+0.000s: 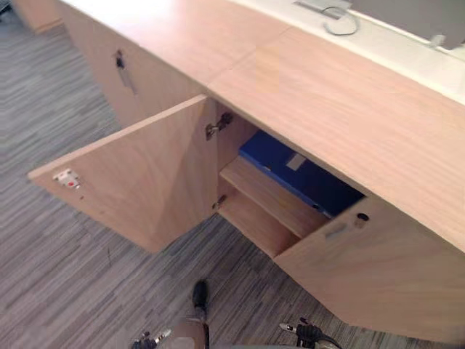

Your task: Walk over to the cabinet, pick up the folder, carry it to the office cabinet, place the folder inside the office cabinet, then close the office cabinet door

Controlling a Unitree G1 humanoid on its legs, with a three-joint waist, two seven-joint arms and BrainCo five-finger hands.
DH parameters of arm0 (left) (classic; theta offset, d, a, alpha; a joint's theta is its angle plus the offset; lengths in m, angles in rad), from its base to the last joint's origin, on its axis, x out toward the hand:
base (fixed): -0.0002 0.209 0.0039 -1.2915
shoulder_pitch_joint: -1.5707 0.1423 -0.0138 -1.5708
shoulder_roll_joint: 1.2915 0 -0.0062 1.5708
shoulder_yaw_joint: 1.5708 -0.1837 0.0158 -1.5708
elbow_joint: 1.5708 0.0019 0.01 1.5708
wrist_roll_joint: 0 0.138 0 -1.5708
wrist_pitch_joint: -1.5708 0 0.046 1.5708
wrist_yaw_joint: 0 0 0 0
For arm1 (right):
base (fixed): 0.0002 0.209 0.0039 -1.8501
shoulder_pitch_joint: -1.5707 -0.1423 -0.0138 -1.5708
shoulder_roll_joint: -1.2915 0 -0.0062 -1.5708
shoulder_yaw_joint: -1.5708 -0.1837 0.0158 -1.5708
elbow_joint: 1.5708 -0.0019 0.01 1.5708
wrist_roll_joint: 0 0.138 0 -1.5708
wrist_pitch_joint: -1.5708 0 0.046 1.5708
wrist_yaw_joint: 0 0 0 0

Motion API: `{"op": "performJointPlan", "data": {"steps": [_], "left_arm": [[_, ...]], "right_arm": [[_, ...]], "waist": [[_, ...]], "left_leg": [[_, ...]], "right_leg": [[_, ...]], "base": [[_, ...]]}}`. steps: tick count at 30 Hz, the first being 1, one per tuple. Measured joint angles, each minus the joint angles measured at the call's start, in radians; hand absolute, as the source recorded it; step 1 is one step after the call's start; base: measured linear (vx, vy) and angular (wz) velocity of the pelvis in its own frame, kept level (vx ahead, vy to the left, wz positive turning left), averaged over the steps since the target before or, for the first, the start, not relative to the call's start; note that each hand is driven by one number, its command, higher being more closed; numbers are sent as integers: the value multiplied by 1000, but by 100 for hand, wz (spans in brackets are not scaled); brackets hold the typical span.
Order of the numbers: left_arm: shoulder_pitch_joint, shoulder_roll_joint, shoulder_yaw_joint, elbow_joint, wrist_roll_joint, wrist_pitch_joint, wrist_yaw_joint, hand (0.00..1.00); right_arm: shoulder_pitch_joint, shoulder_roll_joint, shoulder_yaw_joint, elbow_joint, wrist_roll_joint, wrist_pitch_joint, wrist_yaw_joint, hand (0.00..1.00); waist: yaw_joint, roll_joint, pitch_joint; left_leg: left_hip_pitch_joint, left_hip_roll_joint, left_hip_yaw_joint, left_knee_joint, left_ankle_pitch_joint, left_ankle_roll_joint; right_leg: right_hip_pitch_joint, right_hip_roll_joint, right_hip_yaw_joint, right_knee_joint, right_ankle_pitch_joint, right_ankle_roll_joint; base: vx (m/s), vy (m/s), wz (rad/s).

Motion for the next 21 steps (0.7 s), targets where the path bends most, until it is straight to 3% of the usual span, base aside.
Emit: {"op": "performJointPlan", "data": {"steps": [1, 2, 3, 4, 5, 6, 7, 9, 15, 21], "left_arm": [[6, -16, -3, -13, -7, -2, -1, 0], [3, -13, -1, -16, -7, -2, -3, 0], [2, -4, -1, -16, -10, -2, -5, 0], [1, -1, 11, 13, -19, 4, -8, 0], [4, -7, 22, 15, -22, 8, -8, 0], [9, -17, 33, 16, -23, 12, -8, 0], [15, -39, 44, 24, -22, 20, -7, 0], [5, -44, 43, 25, -17, 20, -7, 0], [-11, -55, 92, -40, -27, 23, -12, 0], [-16, -83, 187, -300, -49, 43, -19, 0]], "right_arm": [[-2, -6, -2, -12, 18, 4, -4, 0], [-6, 0, -1, -23, 19, 4, -4, 0], [-9, 12, -1, -40, 19, 0, -5, 0], [-6, 18, -9, -41, 23, -3, -4, 0], [-6, 17, -9, -48, 26, -5, -4, 0], [-4, 15, -10, -55, 31, -7, -3, 0], [10, 5, -19, -65, 49, -7, -4, 0], [31, 10, -31, -76, 66, -4, -4, 0], [39, 14, -36, -76, 55, -4, -2, 0], [51, 16, -28, -94, 53, 2, 7, 0]], "waist": [[-10, 36, -6], [-11, 31, -8], [-11, 15, -13], [-12, 10, -24], [-15, 11, -26], [-25, 21, -26], [-38, 54, -26], [-43, 70, -33], [-45, 64, -34], [-44, 61, -41]], "left_leg": [[25, 20, -31, -52, 5, -23], [34, 14, -49, -87, 27, -44], [55, -3, -61, -149, 54, -55], [98, -16, -33, -232, 44, -64], [106, -17, -6, -237, 42, -66], [109, -16, 6, -237, 48, -69], [109, -23, 8, -238, 73, -57], [98, -33, 5, -238, 70, -54], [112, -51, 5, -238, 58, -38], [155, -56, 43, -239, 26, -39]], "right_leg": [[-30, 35, 53, -3, -38, 13], [-49, 60, 77, -49, -34, 5], [-82, 72, 99, -115, 18, -28], [-76, 48, 96, -112, 26, 7], [-78, 40, 97, -107, 25, 8], [-78, 36, 98, -102, 25, 8], [-72, 35, 102, -110, 17, 10], [-73, 33, 101, -124, 21, 7], [-52, 26, 103, -144, 30, 5], [-22, 24, 139, -158, 32, 0]], "base": [[28, 133, 93], [-12, 95, 84], [-30, 52, 57], [-7, 56, 38], [15, 60, 18], [18, 46, -1], [6, 50, 3], [12, 56, 8], [29, 10, 3], [48, -15, -16]]}}
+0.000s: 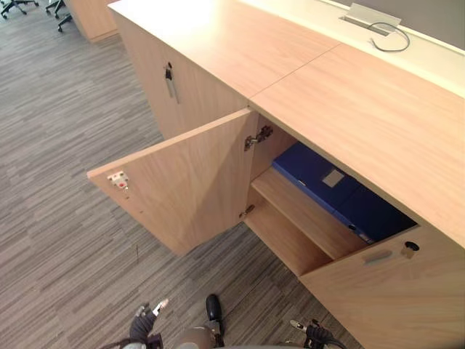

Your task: Walk over to the cabinet, pick up the folder, carry it to the office cabinet, place the folder inside the office cabinet, then close the office cabinet door

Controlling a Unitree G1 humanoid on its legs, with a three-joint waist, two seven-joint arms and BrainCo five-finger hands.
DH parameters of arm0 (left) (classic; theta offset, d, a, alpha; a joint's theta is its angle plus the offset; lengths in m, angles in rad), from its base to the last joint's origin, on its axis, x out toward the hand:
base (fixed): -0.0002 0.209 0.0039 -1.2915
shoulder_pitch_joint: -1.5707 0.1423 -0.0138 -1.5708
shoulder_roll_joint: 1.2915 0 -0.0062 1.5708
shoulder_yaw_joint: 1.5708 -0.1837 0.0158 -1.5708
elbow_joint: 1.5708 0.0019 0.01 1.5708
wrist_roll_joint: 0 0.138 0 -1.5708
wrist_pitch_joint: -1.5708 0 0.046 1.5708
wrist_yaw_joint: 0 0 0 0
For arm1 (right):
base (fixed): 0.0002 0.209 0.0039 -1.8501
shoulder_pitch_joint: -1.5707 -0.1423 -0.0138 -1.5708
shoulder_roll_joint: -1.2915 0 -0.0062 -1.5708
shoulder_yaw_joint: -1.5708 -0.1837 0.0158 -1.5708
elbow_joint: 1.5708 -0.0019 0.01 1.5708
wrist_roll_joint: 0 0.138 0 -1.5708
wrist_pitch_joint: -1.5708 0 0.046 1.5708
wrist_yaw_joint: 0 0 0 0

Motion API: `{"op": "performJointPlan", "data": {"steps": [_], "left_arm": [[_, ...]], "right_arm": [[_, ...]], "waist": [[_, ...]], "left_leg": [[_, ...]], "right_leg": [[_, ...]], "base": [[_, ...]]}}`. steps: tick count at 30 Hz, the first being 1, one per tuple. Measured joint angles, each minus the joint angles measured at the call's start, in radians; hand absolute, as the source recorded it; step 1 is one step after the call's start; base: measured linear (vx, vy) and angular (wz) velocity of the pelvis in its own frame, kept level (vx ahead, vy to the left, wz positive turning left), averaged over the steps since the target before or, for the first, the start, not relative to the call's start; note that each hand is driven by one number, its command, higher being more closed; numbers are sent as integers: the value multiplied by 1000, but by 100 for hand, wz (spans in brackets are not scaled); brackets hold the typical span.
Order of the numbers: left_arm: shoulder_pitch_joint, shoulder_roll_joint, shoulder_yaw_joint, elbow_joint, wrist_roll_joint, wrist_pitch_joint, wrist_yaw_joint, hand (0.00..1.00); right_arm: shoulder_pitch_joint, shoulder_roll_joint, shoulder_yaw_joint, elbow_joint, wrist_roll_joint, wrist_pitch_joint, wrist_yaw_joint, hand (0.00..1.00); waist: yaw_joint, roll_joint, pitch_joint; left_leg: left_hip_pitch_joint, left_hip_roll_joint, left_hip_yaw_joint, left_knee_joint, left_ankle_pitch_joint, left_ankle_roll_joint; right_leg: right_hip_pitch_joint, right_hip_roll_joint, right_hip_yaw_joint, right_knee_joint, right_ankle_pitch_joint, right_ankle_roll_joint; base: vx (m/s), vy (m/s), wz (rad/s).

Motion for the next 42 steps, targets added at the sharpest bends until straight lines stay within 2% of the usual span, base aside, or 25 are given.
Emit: {"op": "performJointPlan", "data": {"steps": [4, 6, 10, 12, 15, 16, 17, 18, 19, 20, 22, 24, 26, 28, 30, 32, 37, 42], "left_arm": [[-48, 14, 109, -66, 16, 24, 10, 0], [-86, 46, 154, -69, 45, 47, 22, 0], [-151, 162, 274, -53, 194, 90, 55, 0], [-174, 226, 294, -49, 234, 106, 66, 0], [-222, 332, 298, -24, 290, 116, 66, 0], [-252, 367, 299, -3, 294, 118, 66, 0], [-273, 386, 301, 15, 295, 118, 66, 0], [-312, 423, 299, 58, 297, 121, 67, 0], [-329, 438, 294, 73, 297, 125, 67, 0], [-358, 447, 283, 83, 297, 129, 67, 0], [-386, 445, 252, 83, 289, 128, 66, 0], [-422, 440, 232, 83, 282, 142, 79, 0], [-427, 441, 209, 74, 280, 144, 85, 0], [-420, 439, 171, 42, 269, 144, 87, 0], [-401, 437, 121, -13, 242, 144, 89, 0], [-370, 435, 76, -44, 220, 140, 81, 0], [-268, 429, -72, -118, 203, 139, 53, 0], [-156, 414, -187, -216, 212, 128, 40, 0]], "right_arm": [[20, 0, 2, -21, -4, 8, 14, 0], [24, -2, 5, -23, -18, 13, 21, 0], [29, -3, 41, -23, -40, 19, 44, 0], [37, -3, 41, -23, -40, 23, 49, 0], [40, -5, 41, -21, -40, 25, 57, 0], [42, -7, 40, -19, -39, 25, 61, 0], [42, -6, 40, -19, -37, 25, 65, 0], [42, -5, 41, -19, -37, 25, 72, 0], [42, -6, 41, -19, -37, 25, 74, 0], [45, -10, 29, -12, -31, 26, 77, 0], [50, -25, 30, 0, -30, 27, 78, 0], [60, -55, 29, 0, -13, 27, 78, 0], [87, -67, 25, 0, 2, 27, 78, 0], [107, -70, 21, 0, 2, 26, 78, 0], [124, -66, 21, 0, 2, 26, 78, 0], [125, -62, 21, 0, 2, 26, 78, 0], [124, -63, 19, -1, 2, 24, 78, 0], [117, -62, 19, -1, 2, 21, 78, 0]], "waist": [[-2, -3, -15], [-3, -8, -22], [-2, -16, -50], [-1, -17, -69], [0, -12, -83], [0, 5, -87], [-1, 6, -87], [0, 5, -88], [-2, -2, -92], [-6, -8, -98], [-1, 11, -114], [-2, 45, -121], [5, 53, -127], [16, 50, -125], [29, 35, -124], [32, 28, -124], [56, 26, -122], [65, 26, -122]], "left_leg": [[26, 8, 24, 0, -20, -5], [54, 14, 36, 0, -35, -16], [84, 35, 66, 0, -52, -33], [86, 45, 69, 1, -57, -39], [102, 75, 70, 7, -60, -43], [105, 104, 66, 7, -60, -44], [109, 117, 66, 7, -58, -46], [119, 134, 67, 7, -54, -52], [122, 133, 67, 7, -52, -57], [123, 125, 59, 6, -53, -81], [123, 146, 58, 6, -45, -93], [119, 165, 56, 2, -42, -106], [119, 168, 52, 2, -42, -108], [119, 165, 49, 2, -41, -110], [118, 156, 49, 2, -41, -110], [118, 145, 50, 2, -41, -110], [117, 122, 51, 4, -39, -103], [115, 105, 33, 1, -32, -90]], "right_leg": [[8, 2, 25, 4, 3, -12], [25, 3, 41, 9, -1, -25], [25, 10, 64, 34, -1, -25], [15, 14, 72, 52, -1, -25], [-9, 20, 77, 137, -1, -25], [-45, 26, 85, 196, -28, -40], [-47, 38, 91, 169, -54, -27], [-50, 64, 93, 74, -53, -29], [-57, 73, 95, 27, -29, -42], [-72, 69, 103, 6, 39, -9], [-76, 86, 107, 2, 36, -14], [-76, 107, 107, -8, 34, -17], [-72, 111, 105, -10, 33, -20], [-71, 109, 105, -10, 33, -20], [-71, 101, 106, -10, 37, -17], [-69, 89, 105, -10, 42, -10], [-67, 68, 104, -16, 62, 1], [-60, 46, 88, -17, 69, 8]], "base": [[46, -15, -24], [45, -18, -21], [53, -23, -23], [51, -17, -9], [47, -16, -5], [44, -36, -4], [8, -92, -6], [-13, -78, -2], [-79, -105, 11], [-77, -58, 8], [-60, -108, -4], [-54, -147, -4], [-30, -53, 6], [-22, -5, 8], [-24, 42, 5], [-17, 57, 5], [-30, 54, 3], [-70, 48, 12]]}}
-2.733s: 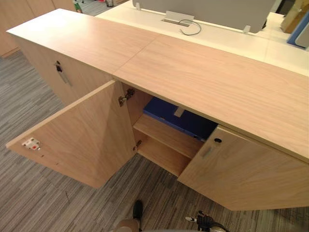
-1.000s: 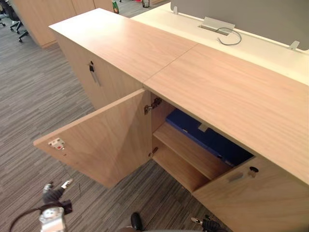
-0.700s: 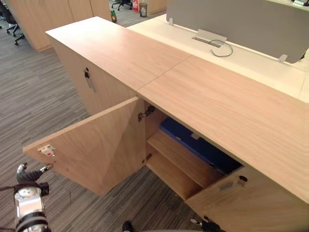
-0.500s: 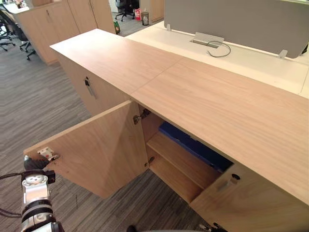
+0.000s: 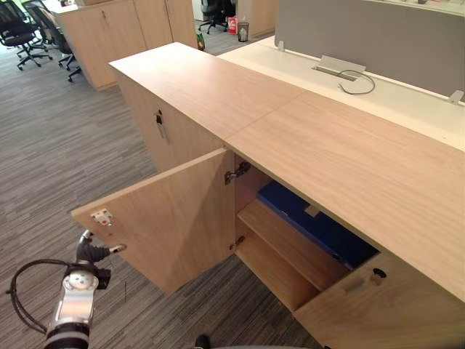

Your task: Walk over to the cabinet, pick up the folder, carry it to the office cabinet, place the folder inside the office cabinet, then close the office cabinet door

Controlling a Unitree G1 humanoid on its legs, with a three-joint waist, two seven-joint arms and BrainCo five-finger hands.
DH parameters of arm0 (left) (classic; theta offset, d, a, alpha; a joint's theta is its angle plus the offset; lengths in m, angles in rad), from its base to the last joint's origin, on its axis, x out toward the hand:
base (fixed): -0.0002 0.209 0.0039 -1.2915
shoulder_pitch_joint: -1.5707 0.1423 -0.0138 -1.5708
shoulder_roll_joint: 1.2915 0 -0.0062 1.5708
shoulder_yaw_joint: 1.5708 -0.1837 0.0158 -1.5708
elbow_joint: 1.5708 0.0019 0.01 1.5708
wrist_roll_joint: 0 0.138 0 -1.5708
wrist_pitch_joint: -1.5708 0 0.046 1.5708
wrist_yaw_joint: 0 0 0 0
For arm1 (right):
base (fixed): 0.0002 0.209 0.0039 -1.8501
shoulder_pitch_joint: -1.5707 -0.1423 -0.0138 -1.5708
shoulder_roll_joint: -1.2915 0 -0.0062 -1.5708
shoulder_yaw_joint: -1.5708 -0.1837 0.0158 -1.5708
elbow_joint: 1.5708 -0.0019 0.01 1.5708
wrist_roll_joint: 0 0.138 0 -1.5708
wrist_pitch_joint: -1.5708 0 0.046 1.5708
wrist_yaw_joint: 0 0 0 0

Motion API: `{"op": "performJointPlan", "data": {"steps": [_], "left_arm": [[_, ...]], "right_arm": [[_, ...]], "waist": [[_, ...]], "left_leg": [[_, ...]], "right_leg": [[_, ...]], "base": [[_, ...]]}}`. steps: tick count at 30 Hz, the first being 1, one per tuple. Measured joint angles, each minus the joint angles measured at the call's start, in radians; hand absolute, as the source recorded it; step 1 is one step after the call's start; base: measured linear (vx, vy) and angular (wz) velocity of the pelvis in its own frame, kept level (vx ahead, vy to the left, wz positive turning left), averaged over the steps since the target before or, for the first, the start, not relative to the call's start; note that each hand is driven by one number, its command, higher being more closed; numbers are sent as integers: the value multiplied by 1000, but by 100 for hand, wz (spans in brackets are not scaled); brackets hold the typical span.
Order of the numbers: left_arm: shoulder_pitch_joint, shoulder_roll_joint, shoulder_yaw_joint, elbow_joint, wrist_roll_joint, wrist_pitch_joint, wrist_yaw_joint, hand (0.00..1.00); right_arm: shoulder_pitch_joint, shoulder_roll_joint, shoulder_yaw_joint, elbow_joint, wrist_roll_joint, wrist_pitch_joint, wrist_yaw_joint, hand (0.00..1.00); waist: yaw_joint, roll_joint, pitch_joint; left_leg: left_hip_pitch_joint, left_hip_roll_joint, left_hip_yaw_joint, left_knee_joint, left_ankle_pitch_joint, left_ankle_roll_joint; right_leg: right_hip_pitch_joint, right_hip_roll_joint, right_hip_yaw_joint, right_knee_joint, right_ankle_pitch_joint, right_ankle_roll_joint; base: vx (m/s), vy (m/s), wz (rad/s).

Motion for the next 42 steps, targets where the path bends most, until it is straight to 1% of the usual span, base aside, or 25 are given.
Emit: {"op": "performJointPlan", "data": {"steps": [2, 4, 6, 7, 8, 9, 10, 11, 12, 13, 15, 17, 18, 20, 22, 25, 27, 30, 33, 35, 38, 39, 40, 41, 42], "left_arm": [[54, -9, -76, -21, 0, -4, -17, 0], [105, -17, -146, -33, -1, -11, -51, 0], [173, -30, -263, -44, -3, -13, -100, 0], [184, -41, -330, -45, -8, -18, -143, 0], [185, -48, -366, -52, -10, -24, -168, 0], [196, -64, -440, -64, -11, -29, -216, 0], [205, -68, -483, -70, -16, -41, -236, 0], [230, -89, -571, -108, -30, -60, -275, 0], [229, -101, -603, -121, -38, -65, -290, 0], [225, -131, -663, -124, -58, -78, -321, 0], [224, -176, -726, -142, -76, -92, -355, 0], [214, -189, -764, -211, -100, -141, -381, 0], [191, -193, -769, -242, -102, -165, -389, 0], [157, -197, -769, -262, -115, -192, -390, 0], [134, -198, -771, -265, -147, -202, -390, 0], [136, -200, -783, -266, -207, -202, -388, 0], [137, -207, -787, -266, -211, -202, -385, 0], [148, -249, -778, -266, -215, -205, -346, 0], [161, -289, -726, -245, -236, -219, -320, 0], [160, -330, -641, -172, -278, -223, -297, 0], [162, -340, -563, -81, -296, -223, -257, 0], [162, -337, -529, -44, -294, -224, -245, 0], [162, -337, -510, -15, -294, -226, -241, 0], [157, -338, -470, 60, -294, -226, -238, 0], [151, -337, -438, 125, -295, -224, -238, 0]], "right_arm": [[0, 0, 1, 0, 0, -1, -1, 0], [-2, 0, 3, 0, -2, -2, -2, 0], [-10, -1, 5, 8, -4, -3, -2, 0], [-14, -2, 5, 11, -5, -4, -2, 0], [-19, -2, 6, 16, -5, -4, -2, 0], [-24, -2, 13, 20, -7, -7, -4, 0], [-24, -2, 14, 20, -9, -9, -4, 0], [-26, -2, 17, 20, -15, -13, -6, 0], [-27, -2, 18, 20, -20, -13, -7, 0], [-34, 1, 23, 20, -23, -13, -10, 0], [-40, 7, 22, 20, -24, -18, -17, 0], [-39, 14, 23, 21, -30, -19, -21, 0], [-40, 14, 25, 21, -41, -19, -21, 0], [-43, 7, 62, 20, -43, -19, -21, 0], [-48, 8, 79, 19, -44, -19, -21, 0], [-55, 7, 132, 11, -46, -20, -21, 0], [-55, 11, 141, 1, -47, -20, -21, 0], [-54, 28, 143, -17, -54, -19, -21, 0], [-51, 33, 180, -33, -56, -20, -21, 0], [-46, 53, 180, -55, -56, -20, -21, 0], [-46, 63, 178, -64, -58, -20, -22, 0], [-45, 64, 173, -71, -58, -18, -23, 0], [-42, 65, 170, -76, -58, -18, -24, 0], [-37, 73, 169, -86, -56, -19, -25, 0], [-36, 76, 169, -91, -54, -19, -28, 0]], "waist": [[4, 0, 0], [6, 0, -1], [7, 0, -1], [6, 1, -2], [6, 0, -1], [2, -1, -1], [0, -1, -1], [-4, -1, -1], [-6, -2, -1], [-19, -6, -1], [-39, -15, -7], [-47, -27, -18], [-46, -28, -19], [-47, -25, -21], [-49, -27, -24], [-54, -27, -27], [-59, -28, -26], [-60, -36, -21], [-60, -36, -20], [-60, -38, -19], [-54, -44, -6], [-46, -49, 3], [-44, -51, 4], [-46, -52, 3], [-49, -58, 2]], "left_leg": [[-6, -9, -12, 0, 2, 6], [-16, -16, -18, 0, 1, 9], [-26, -26, -24, 0, 3, 16], [-32, -33, -30, 0, 6, 22], [-35, -36, -30, 0, 6, 25], [-37, -41, -30, 0, 6, 32], [-37, -45, -31, 0, 6, 35], [-39, -52, -32, 0, 6, 43], [-40, -55, -32, 0, 6, 43], [-43, -58, -33, 0, 6, 44], [-48, -61, -33, 0, 5, 47], [-50, -61, -29, 0, 4, 48], [-50, -59, -27, 0, 4, 49], [-46, -56, -19, 0, 5, 49], [-27, -48, -2, 0, 2, 48], [-15, -37, 22, 0, -3, 42], [-12, -33, 26, 0, -4, 41], [5, -27, 34, 0, -9, 37], [21, -27, 45, 0, -17, 32], [24, -25, 54, 0, -21, 32], [55, -13, 101, 0, -32, 30], [72, -4, 135, 0, -38, 23], [78, 0, 150, 0, -40, 20], [88, 8, 178, 0, -46, 13], [88, 15, 190, 0, -48, 8]], "right_leg": [[2, -9, -12, 1, 4, 3], [-4, -14, -14, -1, 10, 6], [-11, -25, -15, -6, 17, 13], [-13, -30, -16, -7, 20, 18], [-15, -32, -16, -7, 22, 20], [-17, -36, -15, -9, 23, 19], [-16, -39, -15, -11, 25, 21], [-16, -44, -15, -14, 31, 26], [-16, -44, -15, -15, 32, 26], [-19, -46, -15, -16, 32, 25], [-23, -48, -15, -18, 34, 25], [-27, -47, -13, -22, 49, 21], [-26, -45, -13, -26, 52, 21], [-23, -41, -10, -35, 59, 25], [-11, -33, 3, -38, 60, 26], [-8, -26, 19, -44, 60, 25], [-4, -23, 19, -47, 60, 25], [13, -18, 22, -53, 60, 25], [23, -18, 32, -55, 59, 25], [21, -18, 37, -52, 59, 26], [20, -19, 48, -35, 56, 26], [12, -31, 22, -11, 35, 16], [11, -47, -27, 6, 29, 21], [8, -58, -73, 25, 29, 21], [-1, -54, -69, 27, 29, 20]], "base": [[-67, 32, 18], [-64, 46, 11], [-64, 58, 8], [-49, 52, 9], [-48, 50, 6], [-34, 37, 1], [-37, 52, 2], [-21, 36, 4], [-19, 33, 4], [0, 0, 0], [9, 5, -2], [42, -2, -6], [40, -14, -7], [29, -17, -10], [38, -28, -21], [23, -30, -20], [5, -30, -8], [-6, -23, -6], [-20, -8, -10], [-22, -5, -9], [-20, -8, -42], [-26, -16, -70], [-10, -24, -79], [4, -34, -63], [10, -45, -55]]}}
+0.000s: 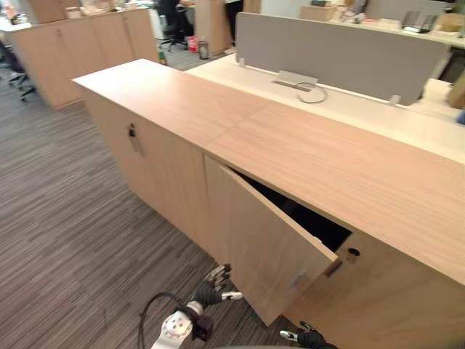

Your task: Walk over to the cabinet, pick up the folder, carry it to the office cabinet, place the folder inside the office cabinet, then close the office cabinet door

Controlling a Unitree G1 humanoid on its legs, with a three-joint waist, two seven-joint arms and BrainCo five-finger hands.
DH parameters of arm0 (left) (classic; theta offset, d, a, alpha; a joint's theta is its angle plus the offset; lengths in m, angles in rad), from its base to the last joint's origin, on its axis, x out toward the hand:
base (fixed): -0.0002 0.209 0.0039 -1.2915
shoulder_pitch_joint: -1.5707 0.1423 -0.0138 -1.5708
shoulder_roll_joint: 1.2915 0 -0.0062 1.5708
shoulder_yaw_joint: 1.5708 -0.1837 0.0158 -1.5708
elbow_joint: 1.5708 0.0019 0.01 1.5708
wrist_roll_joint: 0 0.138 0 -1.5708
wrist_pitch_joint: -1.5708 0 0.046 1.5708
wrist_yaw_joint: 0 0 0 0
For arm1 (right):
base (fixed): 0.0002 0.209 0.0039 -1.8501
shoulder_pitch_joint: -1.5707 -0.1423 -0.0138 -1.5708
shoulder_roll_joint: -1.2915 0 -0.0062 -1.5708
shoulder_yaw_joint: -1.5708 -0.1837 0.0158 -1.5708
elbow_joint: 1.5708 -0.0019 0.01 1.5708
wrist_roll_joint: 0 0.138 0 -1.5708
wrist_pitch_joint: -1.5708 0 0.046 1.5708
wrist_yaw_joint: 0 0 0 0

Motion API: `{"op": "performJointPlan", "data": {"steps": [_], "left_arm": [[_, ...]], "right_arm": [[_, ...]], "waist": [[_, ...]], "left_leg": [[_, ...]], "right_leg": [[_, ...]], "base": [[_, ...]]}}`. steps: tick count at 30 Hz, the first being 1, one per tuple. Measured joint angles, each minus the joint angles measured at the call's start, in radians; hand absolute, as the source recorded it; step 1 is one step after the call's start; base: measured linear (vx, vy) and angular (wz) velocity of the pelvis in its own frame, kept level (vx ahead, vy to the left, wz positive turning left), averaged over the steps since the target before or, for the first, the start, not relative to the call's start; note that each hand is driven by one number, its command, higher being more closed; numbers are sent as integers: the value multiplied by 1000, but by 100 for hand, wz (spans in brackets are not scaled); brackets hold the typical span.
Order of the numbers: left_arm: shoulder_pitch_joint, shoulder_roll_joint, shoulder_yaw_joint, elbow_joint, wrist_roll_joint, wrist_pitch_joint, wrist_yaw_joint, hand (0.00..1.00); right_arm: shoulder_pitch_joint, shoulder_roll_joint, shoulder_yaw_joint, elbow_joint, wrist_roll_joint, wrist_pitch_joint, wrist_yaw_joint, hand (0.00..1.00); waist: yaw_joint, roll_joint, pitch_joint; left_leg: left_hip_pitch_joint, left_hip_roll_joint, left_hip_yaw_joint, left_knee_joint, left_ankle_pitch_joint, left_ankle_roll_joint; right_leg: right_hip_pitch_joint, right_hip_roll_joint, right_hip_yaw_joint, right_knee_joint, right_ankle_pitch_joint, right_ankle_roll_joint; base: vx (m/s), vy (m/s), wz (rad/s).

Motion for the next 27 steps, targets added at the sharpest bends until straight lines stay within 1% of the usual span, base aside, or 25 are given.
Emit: {"op": "performJointPlan", "data": {"steps": [1, 3, 4, 5, 6, 7, 8, 9, 10, 12, 13, 14, 15, 16, 17, 18, 19, 20, 21, 22, 23, 24, 26, 27], "left_arm": [[-14, 0, 30, 77, -5, 5, 0, 0], [-64, -14, 138, 322, -17, 16, 1, 0], [-76, -20, 172, 373, -5, 20, 5, 0], [-109, -19, 235, 457, 34, 21, 24, 0], [-119, -8, 270, 509, 67, 25, 44, 0], [-118, 1, 310, 527, 94, 32, 68, 0], [-117, 1, 317, 523, 130, 32, 86, 0], [-115, 0, 329, 514, 183, 31, 109, 0], [-109, -4, 347, 503, 185, 31, 117, 0], [-94, -28, 411, 478, 148, 30, 135, 0], [-87, -44, 452, 474, 109, 28, 154, 0], [-83, -49, 471, 474, 87, 28, 162, 0], [-82, -57, 498, 474, 57, 20, 177, 0], [-79, -63, 512, 475, 38, 20, 179, 0], [-77, -74, 540, 471, 3, 20, 184, 0], [-76, -81, 552, 459, -25, 19, 189, 0], [-73, -81, 553, 453, -30, 17, 191, 0], [-49, -83, 552, 451, -34, 11, 194, 0], [-37, -81, 553, 461, -37, 13, 195, 0], [-25, -72, 557, 463, -38, 13, 196, 0], [-10, -59, 556, 462, -38, 12, 197, 0], [-9, -52, 555, 463, -35, 11, 197, 0], [-2, -49, 548, 462, -17, 10, 202, 0], [6, -40, 516, 462, 20, 10, 213, 0]], "right_arm": [[0, 4, -2, -5, 0, 0, 0, 0], [-2, 10, -44, 5, 1, 0, 0, 0], [-4, 9, -55, 16, 2, 0, 0, 0], [-14, 7, -83, 43, 3, 0, 0, 0], [-24, 7, -87, 63, 6, 1, -1, 0], [-33, 6, -87, 76, 12, 0, -1, 0], [-33, 2, -88, 77, 15, 0, -1, 0], [-39, -10, -87, 84, 15, 0, -1, 0], [-44, -15, -87, 91, 18, -1, -4, 0], [-58, -30, -86, 131, 41, -7, -12, 0], [-58, -41, -87, 148, 62, -11, -15, 0], [-57, -39, -88, 149, 63, -14, -20, 0], [-59, -38, -90, 150, 63, -16, -24, 0], [-61, -40, -90, 151, 63, -16, -27, 0], [-70, -39, -95, 157, 64, -17, -32, 0], [-93, -38, -118, 175, 57, -14, -33, 0], [-102, -41, -118, 182, 57, -14, -35, 0], [-126, -48, -108, 194, 58, -16, -40, 0], [-138, -45, -105, 196, 61, -20, -44, 0], [-138, -33, -92, 194, 65, -22, -44, 0], [-135, -23, -76, 193, 78, -29, -44, 0], [-128, -16, -78, 192, 89, -31, -44, 0], [-114, -11, -76, 191, 93, -31, -44, 0], [-105, -10, -73, 189, 94, -33, -44, 0]], "waist": [[-10, -1, -1], [-18, -7, -6], [-18, -7, -10], [-15, -10, -14], [-15, -15, -14], [-17, -15, -13], [-17, -9, -12], [-13, 12, -10], [-11, 24, -4], [-10, 33, 10], [-8, 41, 14], [-4, 40, 14], [8, 28, 18], [16, 30, 22], [29, 37, 35], [40, 38, 55], [45, 39, 57], [51, 59, 56], [64, 66, 60], [62, 52, 57], [45, 26, 50], [44, 11, 41], [48, 3, 24], [45, 1, 1]], "left_leg": [[0, 8, 8, 0, -1, -3], [0, 28, 26, 1, -4, -19], [-1, 33, 31, 3, -2, -27], [-1, 49, 48, 19, -12, -41], [-17, 73, 60, 77, -42, -48], [-66, 124, 67, 228, -118, -57], [-90, 157, 67, 304, -158, -53], [-120, 221, 69, 427, -219, -47], [-148, 275, 65, 537, -238, -40], [-187, 339, 9, 711, -230, -20], [-217, 357, -72, 807, -202, 3], [-238, 358, -109, 851, -177, 1], [-265, 337, -164, 902, -211, -30], [-268, 313, -185, 901, -253, -39], [-284, 254, -227, 888, -321, -39], [-290, 175, -280, 823, -368, -37], [-291, 132, -320, 765, -372, -36], [-256, 48, -472, 554, -355, -61], [-227, 22, -490, 530, -310, -22], [-214, 12, -478, 505, -305, -23], [-206, -10, -466, 473, -293, -5], [-195, -32, -457, 443, -279, 16], [-167, -59, -440, 385, -256, 30], [-135, -82, -429, 317, -226, 34]], "right_leg": [[-5, 10, 1, -3, 0, -1], [-10, 37, 15, -23, 9, -11], [-10, 47, 19, -31, 12, -10], [-11, 61, 33, -42, 15, -13], [-11, 72, 46, -46, 14, -17], [-13, 88, 57, -46, 8, -27], [-13, 100, 61, -45, 5, -33], [-7, 132, 73, -45, -2, -43], [4, 154, 87, -49, -9, -51], [33, 179, 91, -51, -15, -61], [64, 191, 103, -62, -20, -64], [76, 187, 114, -69, -21, -65], [92, 177, 145, -74, -22, -67], [92, 170, 162, -71, -22, -68], [89, 150, 192, -64, -22, -68], [82, 126, 225, -53, -23, -67], [71, 117, 241, -44, -23, -67], [38, 119, 291, -37, -25, -56], [37, 121, 335, -39, -24, -38], [38, 112, 342, -48, -14, -41], [37, 94, 328, -49, -10, -48], [36, 71, 327, -61, -3, -40], [39, 46, 329, -81, 7, -34], [41, 28, 328, -96, 17, -24]], "base": [[8, -48, -36], [40, -85, -28], [92, -130, -30], [83, -109, -37], [100, -175, -52], [78, -166, -47], [129, -226, -52], [149, -206, -53], [170, -228, -58], [150, -207, -51], [95, -132, -42], [160, -58, -46], [110, 1, -44], [164, 88, -61], [74, 179, -69], [80, 229, -71], [17, 319, -96], [9, 287, -114], [24, 291, -111], [72, 174, -61], [96, 164, -13], [141, 160, -4], [143, 101, -10], [122, 47, -11]]}}
